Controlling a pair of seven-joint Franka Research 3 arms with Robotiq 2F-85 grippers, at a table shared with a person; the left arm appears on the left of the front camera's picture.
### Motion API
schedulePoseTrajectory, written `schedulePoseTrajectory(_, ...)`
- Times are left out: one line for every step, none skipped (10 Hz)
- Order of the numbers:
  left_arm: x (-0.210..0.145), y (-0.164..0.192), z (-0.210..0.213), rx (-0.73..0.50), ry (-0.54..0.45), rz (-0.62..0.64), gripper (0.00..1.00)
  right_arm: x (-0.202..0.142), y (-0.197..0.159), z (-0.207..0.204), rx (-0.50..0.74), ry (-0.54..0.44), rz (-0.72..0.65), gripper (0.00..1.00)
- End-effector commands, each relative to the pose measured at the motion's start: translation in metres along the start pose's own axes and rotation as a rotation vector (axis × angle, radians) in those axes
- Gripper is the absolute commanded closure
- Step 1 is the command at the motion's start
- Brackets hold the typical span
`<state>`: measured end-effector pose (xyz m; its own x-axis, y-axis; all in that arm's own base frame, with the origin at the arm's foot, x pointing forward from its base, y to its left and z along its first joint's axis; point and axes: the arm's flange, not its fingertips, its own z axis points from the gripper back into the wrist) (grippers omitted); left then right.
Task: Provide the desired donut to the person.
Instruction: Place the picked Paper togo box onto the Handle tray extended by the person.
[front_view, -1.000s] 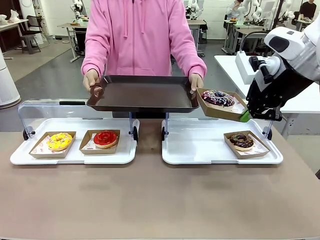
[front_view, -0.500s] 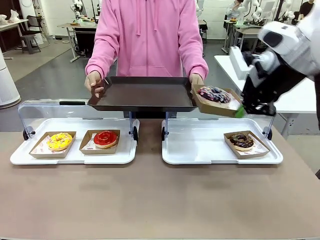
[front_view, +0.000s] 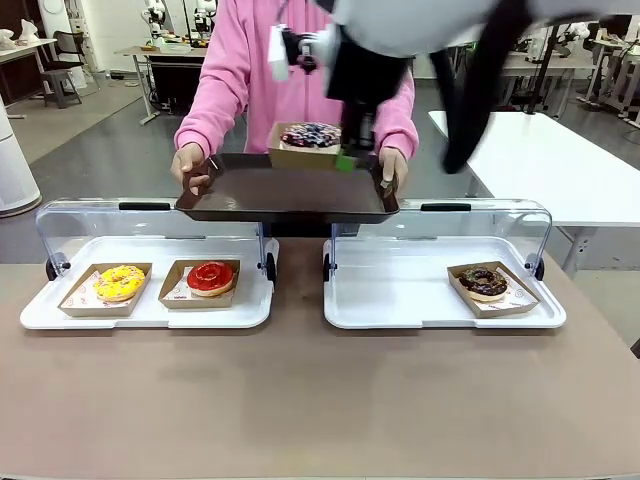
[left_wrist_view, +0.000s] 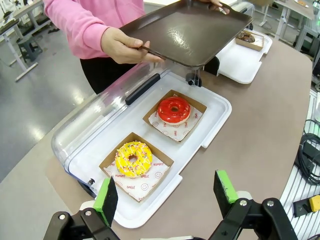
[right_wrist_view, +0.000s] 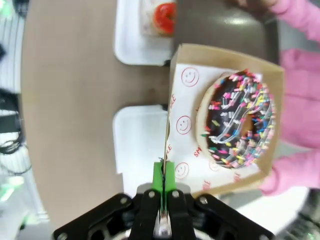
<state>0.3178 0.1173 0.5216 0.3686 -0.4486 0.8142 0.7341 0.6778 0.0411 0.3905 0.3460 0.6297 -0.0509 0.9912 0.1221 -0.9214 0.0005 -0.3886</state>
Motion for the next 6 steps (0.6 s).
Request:
schedulePoseTrajectory(-0.001,0.000,0.000,-0.006,-0.019,0.004,0.00,0.033,-0.036,-0.032,-0.030,0.161,-0.049,0.98)
schedulePoseTrajectory(-0.001,0.000,0.000,-0.006,-0.019,0.004,0.00,0.029,-0.048,-0.051,-0.010,0.150,-0.016,0.98)
schedulePoseTrajectory(-0.001,0.000,0.000,-0.006,-0.019,0.004,0.00,0.020,-0.060,-0.068,0.016,0.146,-0.023,0.98)
schedulePoseTrajectory(-0.001,0.000,0.000,-0.006,-0.019,0.004,0.00,0.013,-0.065,-0.085,0.022,0.147,-0.027,0.98)
schedulePoseTrajectory(-0.001,0.000,0.000,-0.006,-0.019,0.004,0.00,0.003,-0.069,-0.103,0.002,0.162,-0.030,0.98)
schedulePoseTrajectory(-0.001,0.000,0.000,-0.006,-0.019,0.004,0.00,-0.006,-0.071,-0.114,-0.003,0.141,-0.032,0.98)
